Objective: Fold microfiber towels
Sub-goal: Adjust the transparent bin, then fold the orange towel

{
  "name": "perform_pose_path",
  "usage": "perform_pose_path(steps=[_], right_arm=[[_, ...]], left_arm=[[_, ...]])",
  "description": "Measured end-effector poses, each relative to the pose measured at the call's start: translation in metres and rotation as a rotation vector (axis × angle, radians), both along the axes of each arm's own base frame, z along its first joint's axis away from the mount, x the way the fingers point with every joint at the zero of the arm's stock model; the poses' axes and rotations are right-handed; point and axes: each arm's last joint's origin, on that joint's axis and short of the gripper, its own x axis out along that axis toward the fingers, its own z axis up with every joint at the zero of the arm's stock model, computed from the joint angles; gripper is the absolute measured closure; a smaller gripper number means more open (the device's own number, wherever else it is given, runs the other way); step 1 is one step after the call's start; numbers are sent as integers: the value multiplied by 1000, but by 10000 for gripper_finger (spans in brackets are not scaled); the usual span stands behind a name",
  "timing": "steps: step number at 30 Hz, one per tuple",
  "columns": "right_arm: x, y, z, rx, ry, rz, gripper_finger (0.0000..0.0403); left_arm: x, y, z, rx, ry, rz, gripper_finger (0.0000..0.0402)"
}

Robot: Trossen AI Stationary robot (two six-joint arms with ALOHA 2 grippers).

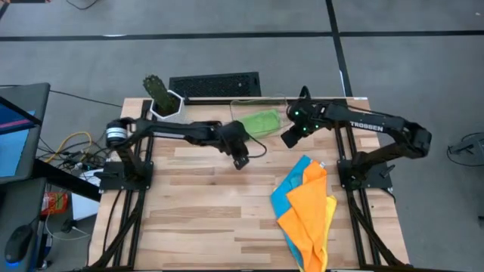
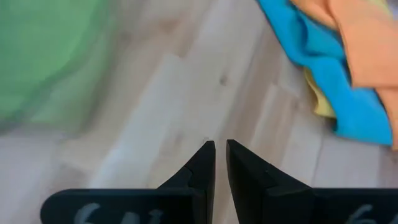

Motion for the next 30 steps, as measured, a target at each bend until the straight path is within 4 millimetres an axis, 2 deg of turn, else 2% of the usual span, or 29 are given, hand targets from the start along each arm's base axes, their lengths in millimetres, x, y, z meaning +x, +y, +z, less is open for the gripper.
perform_pose_path(steps=[3, 6, 11, 16, 20, 23, 26, 30], right_arm=[[-3, -5, 0, -2, 0, -22, 369], [-4, -7, 0, 0, 3, -31, 372], [-5, -6, 0, 3, 7, -28, 378], [-3, -1, 0, 11, 17, -7, 375], [-1, 5, -1, 25, 31, 7, 370], [-1, 15, -3, 63, 63, 31, 370], [-3, 32, -3, 149, 108, 59, 371], [-2, 75, -6, 244, 227, 146, 367]], left_arm=[[6, 2, -21, 59, 67, 48, 370], [7, 18, -34, 126, 112, 132, 370], [0, 52, -37, 209, 139, 237, 370], [-10, 85, -35, 216, 125, 329, 370], [-17, 100, -35, 169, 123, 343, 370], [-26, 105, -28, 123, 132, 331, 370], [-34, 100, -14, 77, 134, 281, 370], [-47, 77, 21, 43, 85, 186, 370]])
